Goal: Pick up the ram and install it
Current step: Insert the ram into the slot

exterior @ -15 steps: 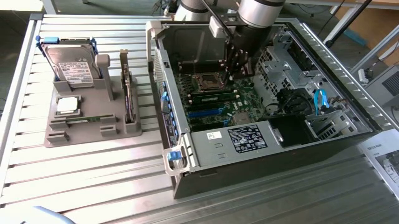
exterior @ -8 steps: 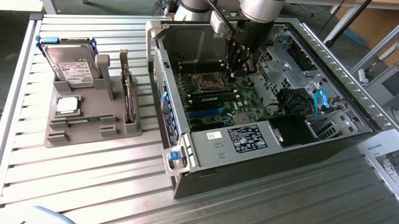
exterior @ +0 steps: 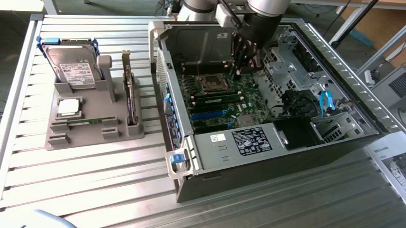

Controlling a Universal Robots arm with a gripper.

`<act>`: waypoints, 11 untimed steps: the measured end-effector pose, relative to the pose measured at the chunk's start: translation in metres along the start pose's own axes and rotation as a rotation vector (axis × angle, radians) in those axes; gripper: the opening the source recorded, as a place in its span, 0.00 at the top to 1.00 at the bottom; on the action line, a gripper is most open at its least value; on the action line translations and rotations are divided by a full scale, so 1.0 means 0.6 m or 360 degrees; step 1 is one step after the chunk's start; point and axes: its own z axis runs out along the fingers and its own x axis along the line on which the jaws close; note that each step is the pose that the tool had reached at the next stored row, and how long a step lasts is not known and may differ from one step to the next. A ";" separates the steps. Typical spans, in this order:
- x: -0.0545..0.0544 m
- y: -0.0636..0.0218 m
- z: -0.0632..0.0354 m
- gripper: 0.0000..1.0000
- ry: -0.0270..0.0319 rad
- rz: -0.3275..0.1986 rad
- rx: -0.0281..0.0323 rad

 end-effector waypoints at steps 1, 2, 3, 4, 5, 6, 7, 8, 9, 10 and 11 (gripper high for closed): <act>0.000 0.000 -0.002 0.81 0.00000 0.0000 0.00000; 0.000 0.000 -0.004 0.81 -0.00001 0.0000 0.00001; 0.000 0.000 -0.006 0.81 -0.00001 0.0000 0.00001; 0.000 0.000 -0.008 0.81 -0.00001 0.0000 0.00001; 0.000 0.000 -0.010 0.81 -0.00002 0.0000 0.00001; 0.000 0.000 -0.012 0.81 0.00000 0.0000 0.00001; 0.000 0.000 -0.013 0.81 0.00000 0.0000 0.00001; 0.000 0.000 -0.015 0.81 0.00001 0.0000 0.00000; 0.000 0.000 -0.016 0.81 0.00000 0.0000 0.00000; 0.001 0.000 -0.018 0.81 0.00000 0.0000 0.00001; 0.001 0.000 -0.019 0.81 0.00000 0.0000 0.00001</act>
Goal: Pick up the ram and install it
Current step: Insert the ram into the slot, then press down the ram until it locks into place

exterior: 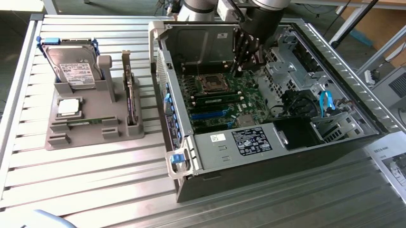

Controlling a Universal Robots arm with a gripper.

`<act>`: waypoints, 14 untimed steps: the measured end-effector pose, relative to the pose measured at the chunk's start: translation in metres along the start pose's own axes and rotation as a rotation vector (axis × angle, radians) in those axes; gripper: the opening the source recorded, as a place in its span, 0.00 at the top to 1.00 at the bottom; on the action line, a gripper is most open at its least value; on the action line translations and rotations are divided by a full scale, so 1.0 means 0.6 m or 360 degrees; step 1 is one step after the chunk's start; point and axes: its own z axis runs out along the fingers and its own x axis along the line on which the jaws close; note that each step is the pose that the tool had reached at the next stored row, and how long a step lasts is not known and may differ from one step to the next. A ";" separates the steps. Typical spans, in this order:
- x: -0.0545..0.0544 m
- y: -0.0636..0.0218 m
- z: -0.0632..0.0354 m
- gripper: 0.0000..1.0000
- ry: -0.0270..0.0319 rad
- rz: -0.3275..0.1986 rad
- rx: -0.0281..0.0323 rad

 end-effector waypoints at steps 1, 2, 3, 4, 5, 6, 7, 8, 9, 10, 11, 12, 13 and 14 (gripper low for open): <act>0.000 0.000 -0.002 0.81 0.00001 0.0000 -0.00001; 0.000 0.000 -0.003 0.81 -0.00001 0.0000 0.00000; 0.000 0.000 -0.005 0.81 0.00001 0.0000 -0.00001; 0.000 0.000 -0.006 0.81 -0.00002 0.0000 0.00000; 0.000 0.000 -0.008 0.81 -0.00001 0.0000 0.00000; 0.000 0.000 -0.010 0.81 -0.00002 0.0000 0.00000; 0.000 0.000 -0.011 0.81 0.00000 0.0000 0.00000; 0.000 0.000 -0.013 0.81 0.00000 0.0000 0.00000; 0.000 0.000 -0.013 0.81 -0.00003 0.0000 0.00001; 0.000 0.000 -0.013 0.81 -0.00004 0.0000 0.00001; 0.000 0.000 -0.013 0.81 -0.00005 0.0000 0.00002; 0.000 0.000 -0.013 0.81 0.00001 0.0000 -0.00001; 0.000 0.000 -0.013 0.81 -0.00001 0.0000 0.00000; 0.000 0.000 -0.013 0.81 0.00000 0.0000 0.00000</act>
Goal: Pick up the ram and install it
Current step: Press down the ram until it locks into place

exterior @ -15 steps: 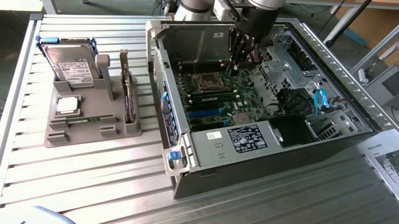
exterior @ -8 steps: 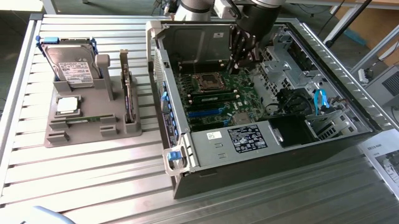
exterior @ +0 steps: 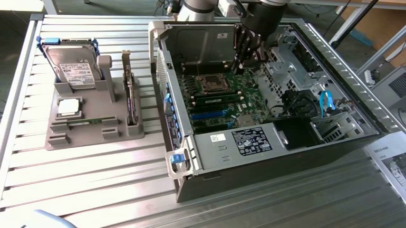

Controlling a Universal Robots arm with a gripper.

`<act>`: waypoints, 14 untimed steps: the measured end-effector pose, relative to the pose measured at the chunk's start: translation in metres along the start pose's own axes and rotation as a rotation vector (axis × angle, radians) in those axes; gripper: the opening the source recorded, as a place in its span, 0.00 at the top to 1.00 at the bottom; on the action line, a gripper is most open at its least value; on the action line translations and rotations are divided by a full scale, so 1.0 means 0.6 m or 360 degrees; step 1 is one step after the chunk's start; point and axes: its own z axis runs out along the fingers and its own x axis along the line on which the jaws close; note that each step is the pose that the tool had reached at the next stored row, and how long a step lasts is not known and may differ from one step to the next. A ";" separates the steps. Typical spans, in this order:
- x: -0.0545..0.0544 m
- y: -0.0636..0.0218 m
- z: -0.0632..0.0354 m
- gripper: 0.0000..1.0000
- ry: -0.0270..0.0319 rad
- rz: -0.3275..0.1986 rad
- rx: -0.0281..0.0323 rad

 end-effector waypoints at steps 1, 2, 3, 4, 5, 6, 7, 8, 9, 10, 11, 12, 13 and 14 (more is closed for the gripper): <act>0.000 0.000 0.000 0.81 0.00000 0.0000 0.00000; 0.000 0.000 0.000 0.81 0.00000 0.0000 0.00000; 0.000 0.000 0.000 0.81 0.00000 0.0000 0.00000; 0.000 0.000 0.000 0.81 -0.00001 0.0000 0.00000; 0.000 0.000 0.000 0.81 -0.00001 0.0000 0.00000; 0.000 0.000 0.000 0.81 -0.00001 0.0000 0.00000; 0.000 0.000 0.000 0.81 -0.00001 0.0000 0.00000; 0.000 0.000 0.000 0.81 0.00000 0.0000 0.00000; 0.000 0.000 0.000 0.82 0.00000 0.0000 0.00000; 0.000 0.000 0.000 0.82 -0.00001 0.0000 0.00000; 0.000 0.000 0.000 0.89 -0.00001 0.0000 0.00000; 0.000 0.000 0.000 0.89 0.00000 0.0000 -0.00001; 0.000 0.000 0.000 0.90 0.00000 0.0000 0.00000; 0.000 0.000 0.000 0.90 -0.00001 0.0000 0.00000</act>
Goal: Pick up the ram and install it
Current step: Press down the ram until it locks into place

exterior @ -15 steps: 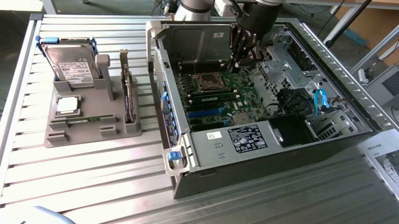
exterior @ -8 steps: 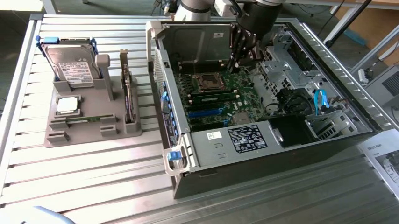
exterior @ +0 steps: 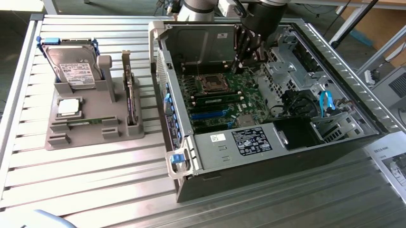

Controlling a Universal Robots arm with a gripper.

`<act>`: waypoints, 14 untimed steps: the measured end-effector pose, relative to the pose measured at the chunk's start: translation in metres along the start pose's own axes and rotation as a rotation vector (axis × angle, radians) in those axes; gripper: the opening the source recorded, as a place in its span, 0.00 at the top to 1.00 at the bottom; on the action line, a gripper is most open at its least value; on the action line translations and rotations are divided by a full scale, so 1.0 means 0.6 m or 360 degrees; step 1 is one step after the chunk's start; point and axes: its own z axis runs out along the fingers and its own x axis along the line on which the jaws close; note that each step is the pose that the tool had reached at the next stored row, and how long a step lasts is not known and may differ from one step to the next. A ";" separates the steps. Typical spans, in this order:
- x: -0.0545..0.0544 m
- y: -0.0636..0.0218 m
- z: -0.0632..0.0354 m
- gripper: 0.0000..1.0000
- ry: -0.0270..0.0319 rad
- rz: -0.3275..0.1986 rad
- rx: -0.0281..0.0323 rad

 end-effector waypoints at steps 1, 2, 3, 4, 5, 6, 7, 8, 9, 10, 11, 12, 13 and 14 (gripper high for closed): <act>0.000 0.000 0.000 0.90 0.00000 0.0000 0.00000; 0.000 0.000 0.000 0.90 -0.00001 0.0000 0.00000; 0.000 0.000 0.000 0.90 0.00000 0.0000 0.00000; 0.000 0.000 0.000 0.90 0.00000 0.0000 0.00000; 0.000 -0.001 0.000 0.90 0.00001 0.0000 0.00000; 0.000 -0.003 0.000 0.90 0.00004 0.0000 0.00001; 0.000 -0.006 0.000 0.90 0.00008 0.0000 0.00000; 0.000 -0.009 0.000 0.90 0.00010 0.0000 0.00000; 0.000 -0.014 0.000 0.90 0.00011 0.0000 0.00000; 0.000 -0.018 0.000 0.90 0.00015 0.0000 0.00000; 0.000 -0.021 0.000 0.90 0.00017 0.0000 0.00000; 0.000 -0.024 0.000 0.90 0.00018 0.0000 0.00000; 0.000 -0.028 0.000 0.90 0.00019 0.0000 0.00000; 0.000 -0.031 0.000 0.90 0.00021 0.0000 0.00000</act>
